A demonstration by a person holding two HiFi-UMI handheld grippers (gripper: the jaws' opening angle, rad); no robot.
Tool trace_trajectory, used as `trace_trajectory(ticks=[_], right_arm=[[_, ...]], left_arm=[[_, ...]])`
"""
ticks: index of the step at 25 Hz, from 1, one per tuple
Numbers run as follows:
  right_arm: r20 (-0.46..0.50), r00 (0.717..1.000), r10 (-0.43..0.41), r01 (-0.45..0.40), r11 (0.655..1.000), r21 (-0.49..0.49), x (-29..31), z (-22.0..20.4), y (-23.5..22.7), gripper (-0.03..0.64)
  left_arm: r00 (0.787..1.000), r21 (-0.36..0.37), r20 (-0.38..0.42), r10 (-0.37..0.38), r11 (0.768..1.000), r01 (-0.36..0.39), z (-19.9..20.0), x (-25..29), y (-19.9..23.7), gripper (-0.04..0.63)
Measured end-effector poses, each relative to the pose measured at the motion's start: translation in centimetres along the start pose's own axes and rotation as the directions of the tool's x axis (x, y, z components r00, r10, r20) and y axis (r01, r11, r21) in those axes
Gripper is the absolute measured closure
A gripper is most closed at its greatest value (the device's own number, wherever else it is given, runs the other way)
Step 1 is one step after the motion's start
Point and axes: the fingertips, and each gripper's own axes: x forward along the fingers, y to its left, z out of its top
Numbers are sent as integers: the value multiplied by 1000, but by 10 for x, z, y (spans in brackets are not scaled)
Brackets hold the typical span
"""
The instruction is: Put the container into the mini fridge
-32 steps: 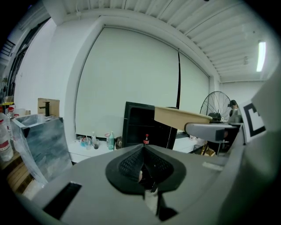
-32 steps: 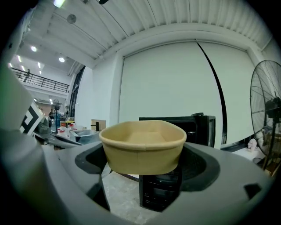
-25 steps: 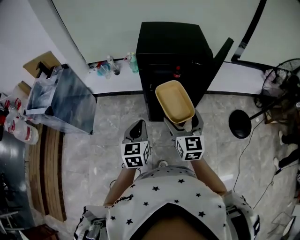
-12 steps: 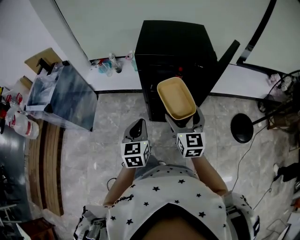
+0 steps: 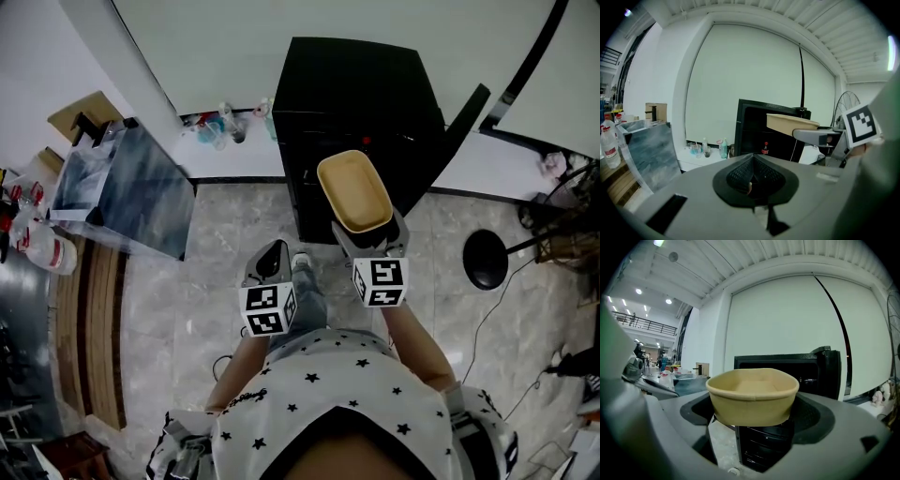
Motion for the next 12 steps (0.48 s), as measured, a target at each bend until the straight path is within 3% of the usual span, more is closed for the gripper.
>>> trace_trajectory(ticks=[12], right_arm=[[-39, 998, -54, 54, 998, 8, 82, -5, -37, 118]], left_arm=[[999, 19, 23, -23, 1000, 23, 41, 67, 24, 583]])
